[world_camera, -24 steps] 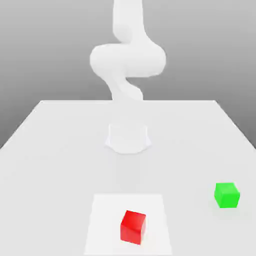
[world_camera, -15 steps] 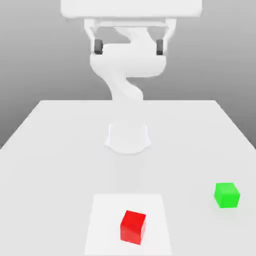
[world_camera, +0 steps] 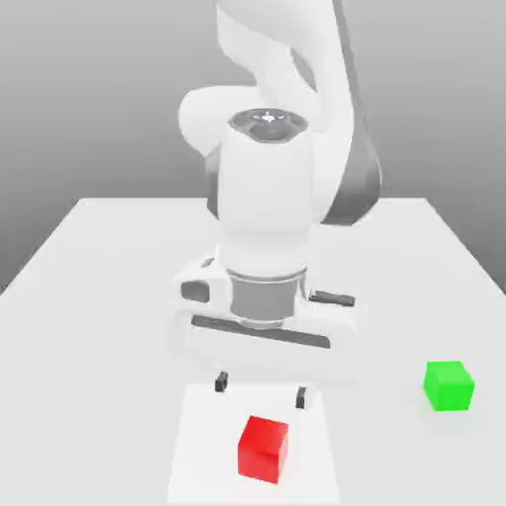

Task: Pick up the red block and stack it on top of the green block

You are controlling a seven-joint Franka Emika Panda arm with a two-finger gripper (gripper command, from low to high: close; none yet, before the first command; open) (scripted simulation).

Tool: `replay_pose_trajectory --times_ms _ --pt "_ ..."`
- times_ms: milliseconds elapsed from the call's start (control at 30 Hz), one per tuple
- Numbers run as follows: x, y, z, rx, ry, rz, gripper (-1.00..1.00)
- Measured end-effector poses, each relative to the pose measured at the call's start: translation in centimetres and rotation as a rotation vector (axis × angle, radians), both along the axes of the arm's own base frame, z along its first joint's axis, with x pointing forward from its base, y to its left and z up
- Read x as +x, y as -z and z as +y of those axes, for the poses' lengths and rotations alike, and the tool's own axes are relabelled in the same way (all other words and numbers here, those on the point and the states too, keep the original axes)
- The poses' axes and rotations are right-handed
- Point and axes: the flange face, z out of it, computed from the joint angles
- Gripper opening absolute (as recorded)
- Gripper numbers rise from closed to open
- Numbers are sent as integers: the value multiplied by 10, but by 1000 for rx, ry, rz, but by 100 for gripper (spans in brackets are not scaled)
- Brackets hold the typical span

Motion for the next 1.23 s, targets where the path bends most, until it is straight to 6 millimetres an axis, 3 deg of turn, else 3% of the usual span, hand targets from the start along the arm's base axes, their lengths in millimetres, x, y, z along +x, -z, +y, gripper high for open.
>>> replay_pose_trajectory --times_ms 133,167,400,567,633,733,800,933,967,1033,1100,1133,1233 --pt "-2 49 0 2 4 9 0" --pt "-3 57 0 2 3 10 -100" --pt "-3 56 1 2 4 9 -100" --pt "-3 4 1 2 3 9 -100" --pt "-8 -9 38 7 -87 8 -100" --pt "-32 -22 126 11 -306 8 -100" --pt "-63 -30 188 11 -475 8 -100" --pt "-135 -39 278 1 -764 9 -100" --pt "-150 -34 293 -1 -817 8 -100" --pt "-133 -17 277 -3 -763 7 -100" --pt "-130 4 273 -3 -753 7 -100" --pt "-131 16 273 -3 -753 8 100" --pt "-131 16 273 -3 -753 8 100"
